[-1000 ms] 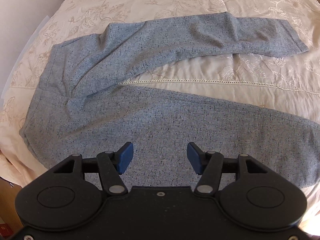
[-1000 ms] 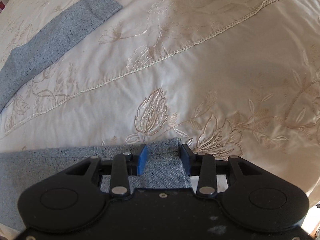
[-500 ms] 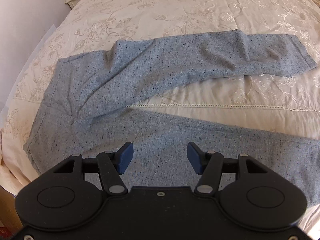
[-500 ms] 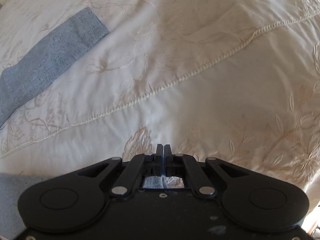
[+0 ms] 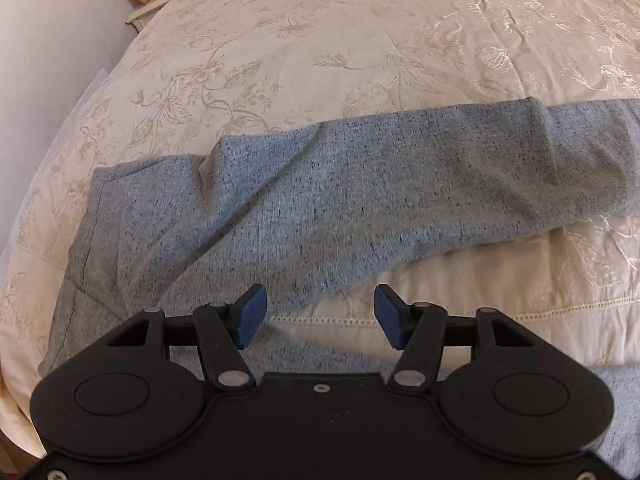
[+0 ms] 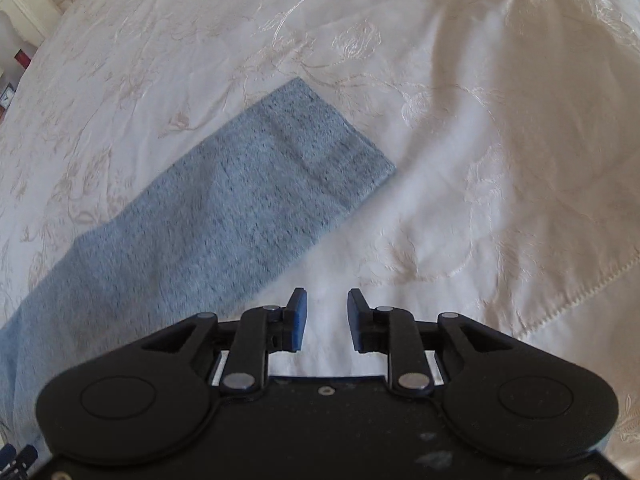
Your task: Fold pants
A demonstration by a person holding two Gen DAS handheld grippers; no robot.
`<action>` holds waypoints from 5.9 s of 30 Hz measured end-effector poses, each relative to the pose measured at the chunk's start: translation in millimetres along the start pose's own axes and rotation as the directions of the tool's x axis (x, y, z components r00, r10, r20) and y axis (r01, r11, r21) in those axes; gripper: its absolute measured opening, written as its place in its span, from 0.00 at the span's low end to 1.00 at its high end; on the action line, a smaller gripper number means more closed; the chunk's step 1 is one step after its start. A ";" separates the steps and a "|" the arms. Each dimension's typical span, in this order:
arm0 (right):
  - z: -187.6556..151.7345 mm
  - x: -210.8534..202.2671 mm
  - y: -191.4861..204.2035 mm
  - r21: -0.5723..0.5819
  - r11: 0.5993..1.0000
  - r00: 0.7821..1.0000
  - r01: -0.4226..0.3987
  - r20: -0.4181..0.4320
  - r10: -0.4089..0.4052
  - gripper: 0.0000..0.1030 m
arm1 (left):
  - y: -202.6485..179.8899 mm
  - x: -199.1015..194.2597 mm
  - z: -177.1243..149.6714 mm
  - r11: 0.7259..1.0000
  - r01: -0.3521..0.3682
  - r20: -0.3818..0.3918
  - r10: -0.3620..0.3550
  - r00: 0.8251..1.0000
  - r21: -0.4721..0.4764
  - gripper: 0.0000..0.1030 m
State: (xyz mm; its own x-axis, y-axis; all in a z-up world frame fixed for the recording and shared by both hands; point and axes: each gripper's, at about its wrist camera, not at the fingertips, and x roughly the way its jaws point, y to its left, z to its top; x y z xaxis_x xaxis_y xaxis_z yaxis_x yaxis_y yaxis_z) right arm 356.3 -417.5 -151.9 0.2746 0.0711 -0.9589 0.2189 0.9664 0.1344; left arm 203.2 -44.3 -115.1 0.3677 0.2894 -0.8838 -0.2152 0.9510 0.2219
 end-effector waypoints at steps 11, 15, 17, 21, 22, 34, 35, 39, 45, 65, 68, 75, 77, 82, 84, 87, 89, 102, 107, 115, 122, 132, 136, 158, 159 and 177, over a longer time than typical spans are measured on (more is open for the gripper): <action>65.0 59.7 -10.9 0.111 0.985 0.991 0.130 -0.053 -0.125 0.29 | 8.2 82.0 51.6 0.996 -0.092 -0.042 0.092 0.995 0.011 0.61; 71.5 76.8 -12.3 0.140 0.980 0.987 0.141 -0.091 -0.129 0.31 | 18.4 103.9 70.2 0.991 -0.129 -0.059 0.128 0.990 -0.016 0.63; 72.8 79.5 -7.6 0.126 0.978 0.984 0.163 -0.091 -0.152 0.31 | 21.9 110.5 78.0 0.990 -0.138 -0.069 0.137 0.988 -0.024 0.63; 70.8 74.1 8.0 0.060 0.989 0.989 0.137 -0.059 -0.134 0.10 | 26.5 105.2 87.7 0.991 -0.121 -0.065 0.117 0.991 -0.060 0.62; 71.0 70.8 11.4 0.039 0.989 0.989 0.143 -0.051 -0.141 0.07 | 27.6 100.4 88.8 0.991 -0.114 -0.055 0.111 0.992 -0.065 0.62; 50.1 -34.8 -48.5 0.203 0.971 0.988 0.125 0.059 -0.139 0.04 | 30.7 65.0 89.3 0.996 -0.090 0.048 0.090 0.995 0.000 0.62; 46.7 -26.3 -52.5 0.196 0.971 0.989 0.140 0.027 -0.148 0.04 | 32.1 67.8 87.7 0.996 -0.093 0.038 0.093 0.995 0.003 0.62; 38.1 11.6 -58.5 0.121 0.963 0.966 0.239 -0.125 -0.224 0.09 | 39.1 72.1 80.6 0.995 -0.097 0.012 0.097 0.995 -0.013 0.62; 71.1 -13.5 -31.5 0.103 0.975 0.978 0.196 0.051 -0.202 0.26 | 44.7 80.4 79.8 0.994 -0.107 -0.019 0.106 0.994 -0.037 0.62; 138.6 95.2 37.6 0.115 0.933 0.931 0.341 -0.181 -0.318 0.05 | 93.8 74.8 88.7 0.972 -0.058 -0.062 0.045 0.997 -0.229 0.61; 123.9 74.6 33.4 0.129 0.943 0.946 0.307 -0.150 -0.287 0.04 | 107.1 76.0 95.2 0.969 -0.025 -0.074 0.007 0.997 -0.244 0.61; 69.3 4.4 1.0 0.191 0.951 0.967 0.242 -0.124 -0.222 0.04 | 140.1 85.6 125.7 0.944 0.038 -0.142 -0.089 0.986 -0.329 0.60; 50.9 -6.5 -6.6 0.199 0.950 0.968 0.239 -0.129 -0.216 0.04 | 144.4 92.0 135.1 0.939 0.051 -0.172 -0.116 0.978 -0.341 0.60; 12.7 -34.0 -19.8 0.161 0.930 0.943 0.329 -0.103 -0.316 0.01 | 139.1 107.0 152.0 0.959 0.022 -0.238 -0.093 0.967 -0.283 0.60; 3.6 -43.5 -29.8 0.174 0.931 0.946 0.320 -0.108 -0.305 0.01 | 134.5 113.7 156.4 0.965 0.019 -0.265 -0.091 0.960 -0.261 0.60; -10.1 -50.2 -38.7 0.188 0.940 0.957 0.283 -0.113 -0.266 0.02 | 128.0 124.1 164.1 0.965 0.044 -0.302 -0.124 0.945 -0.258 0.60; -18.1 -56.3 -37.6 0.177 0.948 0.963 0.265 -0.096 -0.252 0.04 | 124.8 132.6 169.3 0.958 0.059 -0.330 -0.155 0.931 -0.281 0.60; -11.0 -32.3 -36.8 0.449 0.894 0.994 0.009 -0.098 0.040 0.25 | 109.0 142.0 161.6 0.951 0.103 -0.316 -0.197 0.928 -0.291 0.60; -6.6 -5.3 -25.4 0.472 0.881 0.989 0.000 -0.132 0.070 0.26 | 106.0 140.0 149.2 0.959 0.105 -0.300 -0.185 0.936 -0.264 0.60; 3.9 34.1 -15.4 0.504 0.863 0.989 0.041 -0.143 0.037 0.26 | 126.2 130.9 135.5 0.930 0.119 -0.273 -0.222 0.936 -0.347 0.60; -6.0 23.6 -24.2 0.539 0.842 0.987 0.013 -0.141 0.075 0.27 | 130.2 118.9 138.4 0.928 0.116 -0.268 -0.219 0.938 -0.353 0.60; -6.0 38.1 -28.8 0.585 0.810 0.994 -0.033 -0.064 0.086 0.27 | 125.4 109.8 148.0 0.940 0.124 -0.240 -0.206 0.949 -0.319 0.60; 7.2 31.0 -27.1 0.558 0.829 0.999 -0.029 0.001 0.035 0.27 | 126.6 106.1 150.8 0.943 0.119 -0.227 -0.195 0.954 -0.311 0.60; 6.5 50.0 -8.2 0.539 0.842 0.999 0.037 -0.044 -0.015 0.03 | 129.5 107.4 146.1 0.939 0.112 -0.224 -0.191 0.956 -0.324 0.60; 8.1 48.7 -4.4 0.507 0.860 0.998 0.052 -0.050 -0.031 0.03 | 131.7 107.3 145.9 0.937 0.113 -0.225 -0.195 0.955 -0.331 0.60; 37.8 -86.7 26.5 0.259 0.965 0.984 -0.050 0.177 0.003 0.02 | 127.8 153.5 165.6 0.963 0.053 -0.450 -0.172 0.876 -0.265 0.60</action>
State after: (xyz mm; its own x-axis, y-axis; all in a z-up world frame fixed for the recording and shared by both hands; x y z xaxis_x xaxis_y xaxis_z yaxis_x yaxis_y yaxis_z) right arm 373.7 -407.4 -55.8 0.4371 0.0293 -0.8990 0.4398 0.8649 0.2420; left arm 381.9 139.6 -154.1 -0.0476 0.0408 -0.9980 -0.4273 0.9023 0.0572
